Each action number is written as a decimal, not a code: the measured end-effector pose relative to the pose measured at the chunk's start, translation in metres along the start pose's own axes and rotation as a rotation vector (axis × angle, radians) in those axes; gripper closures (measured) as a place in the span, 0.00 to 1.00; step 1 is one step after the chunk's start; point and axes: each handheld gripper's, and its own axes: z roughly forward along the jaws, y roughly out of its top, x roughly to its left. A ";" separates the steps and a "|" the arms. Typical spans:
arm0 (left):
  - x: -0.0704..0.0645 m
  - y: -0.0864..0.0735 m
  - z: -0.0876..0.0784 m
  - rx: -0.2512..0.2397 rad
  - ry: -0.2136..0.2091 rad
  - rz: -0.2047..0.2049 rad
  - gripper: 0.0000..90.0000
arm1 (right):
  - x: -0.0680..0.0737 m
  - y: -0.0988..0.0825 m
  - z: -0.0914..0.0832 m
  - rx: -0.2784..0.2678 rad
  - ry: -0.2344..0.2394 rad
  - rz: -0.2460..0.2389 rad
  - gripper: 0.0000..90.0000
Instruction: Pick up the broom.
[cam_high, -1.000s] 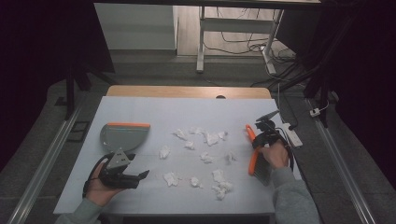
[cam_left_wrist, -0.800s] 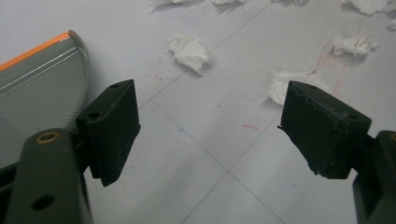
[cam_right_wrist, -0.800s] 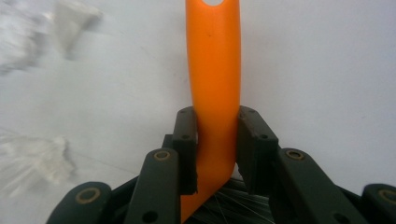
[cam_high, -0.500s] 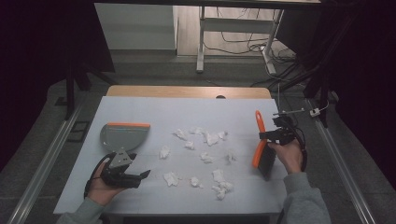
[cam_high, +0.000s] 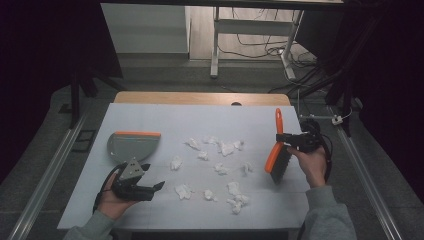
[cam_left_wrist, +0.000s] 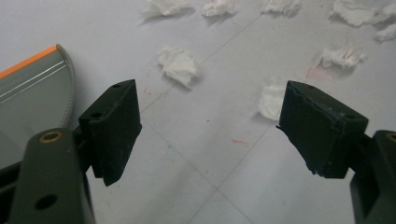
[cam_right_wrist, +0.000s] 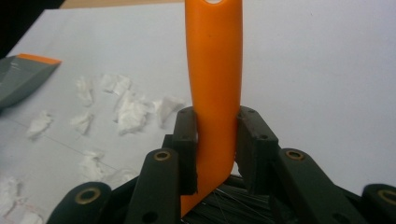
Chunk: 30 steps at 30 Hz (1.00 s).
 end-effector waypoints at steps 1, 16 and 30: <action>0.000 0.001 0.000 -0.005 -0.001 -0.004 0.24 | 0.000 0.000 0.000 -0.011 0.015 0.002 0.79; -0.030 0.034 0.013 -0.025 -0.015 0.056 0.25 | 0.022 -0.007 -0.010 -0.131 0.168 -0.018 0.79; -0.053 0.055 0.036 -0.036 -0.067 0.086 0.25 | 0.062 -0.015 0.000 -0.184 0.218 -0.012 0.79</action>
